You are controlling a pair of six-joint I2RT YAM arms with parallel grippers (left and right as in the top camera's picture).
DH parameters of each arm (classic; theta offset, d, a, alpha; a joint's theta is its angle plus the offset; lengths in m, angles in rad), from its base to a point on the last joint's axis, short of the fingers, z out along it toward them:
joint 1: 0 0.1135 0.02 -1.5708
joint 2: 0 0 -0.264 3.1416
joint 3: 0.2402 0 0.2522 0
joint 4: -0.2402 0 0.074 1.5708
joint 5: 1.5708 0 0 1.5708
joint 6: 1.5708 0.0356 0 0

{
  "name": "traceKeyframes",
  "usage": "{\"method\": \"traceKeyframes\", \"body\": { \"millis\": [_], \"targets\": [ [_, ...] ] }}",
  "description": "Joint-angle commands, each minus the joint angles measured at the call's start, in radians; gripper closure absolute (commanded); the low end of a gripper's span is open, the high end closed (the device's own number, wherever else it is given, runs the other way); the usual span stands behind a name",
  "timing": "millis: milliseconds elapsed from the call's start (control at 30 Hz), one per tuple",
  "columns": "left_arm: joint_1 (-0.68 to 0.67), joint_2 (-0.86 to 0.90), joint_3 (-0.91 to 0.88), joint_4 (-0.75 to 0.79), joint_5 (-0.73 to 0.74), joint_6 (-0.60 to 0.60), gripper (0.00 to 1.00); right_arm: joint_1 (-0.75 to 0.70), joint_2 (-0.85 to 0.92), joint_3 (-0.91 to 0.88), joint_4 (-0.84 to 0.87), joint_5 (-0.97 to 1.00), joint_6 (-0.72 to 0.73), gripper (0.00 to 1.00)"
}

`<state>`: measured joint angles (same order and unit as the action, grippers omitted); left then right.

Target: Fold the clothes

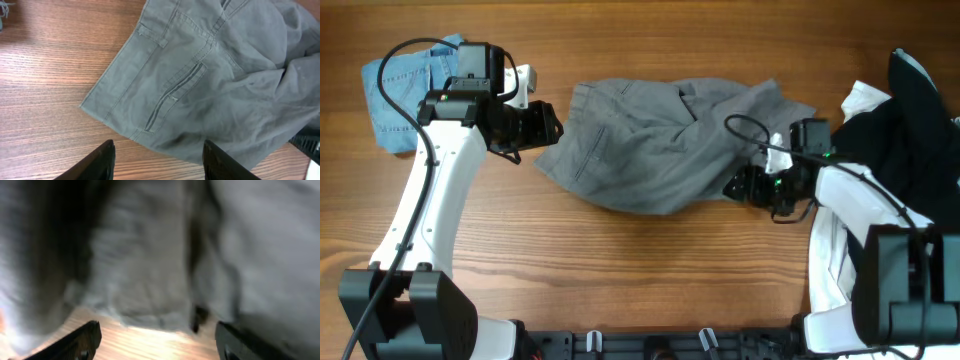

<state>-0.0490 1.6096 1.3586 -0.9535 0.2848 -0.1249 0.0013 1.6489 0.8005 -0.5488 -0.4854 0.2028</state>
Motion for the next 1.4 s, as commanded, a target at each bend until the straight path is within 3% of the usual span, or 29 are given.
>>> {"method": "traceKeyframes", "body": {
  "millis": [0,33,167,200,267,367,467,767,1000,1033,1067,1100,1133,1233,1367],
  "targets": [
    [0.000,0.006,0.001,0.000,-0.006,0.020,0.44,0.037,0.035,-0.075,0.079,-0.039,0.024,0.23],
    [0.000,0.006,0.001,0.000,-0.006,0.020,0.44,0.048,0.041,-0.086,0.111,-0.006,0.051,0.29],
    [0.000,0.006,0.001,-0.005,-0.006,0.020,0.43,0.026,0.022,-0.063,0.102,0.079,0.067,0.92],
    [0.000,0.006,0.001,-0.011,-0.006,0.020,0.43,0.009,-0.003,-0.031,0.028,0.117,0.067,0.96],
    [0.000,0.006,0.001,-0.023,-0.006,0.020,0.42,-0.017,-0.058,0.039,-0.129,0.192,0.066,0.96],
    [0.000,0.006,0.001,-0.032,-0.006,0.020,0.41,-0.034,-0.203,0.224,-0.517,0.331,0.103,0.96],
    [-0.001,0.009,0.001,-0.042,-0.006,0.020,0.39,-0.034,-0.288,0.301,-0.709,0.362,0.193,0.96],
    [-0.002,0.186,-0.125,0.011,-0.073,0.069,0.28,-0.034,-0.390,0.303,-0.660,0.354,0.091,0.96],
    [0.002,0.368,-0.156,0.110,-0.083,0.073,0.34,-0.034,-0.390,0.303,-0.643,0.355,0.085,0.96],
    [0.002,0.378,-0.156,0.119,-0.100,0.072,0.39,-0.034,-0.390,0.303,-0.640,0.355,0.085,0.96],
    [0.003,0.383,-0.156,0.126,-0.113,0.072,0.60,-0.034,-0.390,0.303,-0.637,0.355,0.085,0.96],
    [0.003,0.383,-0.156,0.126,-0.115,0.072,0.89,-0.034,-0.390,0.303,-0.634,0.355,0.085,0.96],
    [0.005,0.381,-0.156,0.115,-0.115,0.070,0.96,-0.034,-0.390,0.303,-0.632,0.356,0.086,0.96],
    [0.063,0.352,-0.110,-0.039,-0.116,0.068,0.96,-0.034,-0.390,0.303,-0.632,0.376,0.087,0.96],
    [0.273,0.229,-0.031,-0.236,-0.115,0.027,0.96,-0.034,-0.391,0.303,-0.701,0.382,0.122,0.96]
  ]
}}
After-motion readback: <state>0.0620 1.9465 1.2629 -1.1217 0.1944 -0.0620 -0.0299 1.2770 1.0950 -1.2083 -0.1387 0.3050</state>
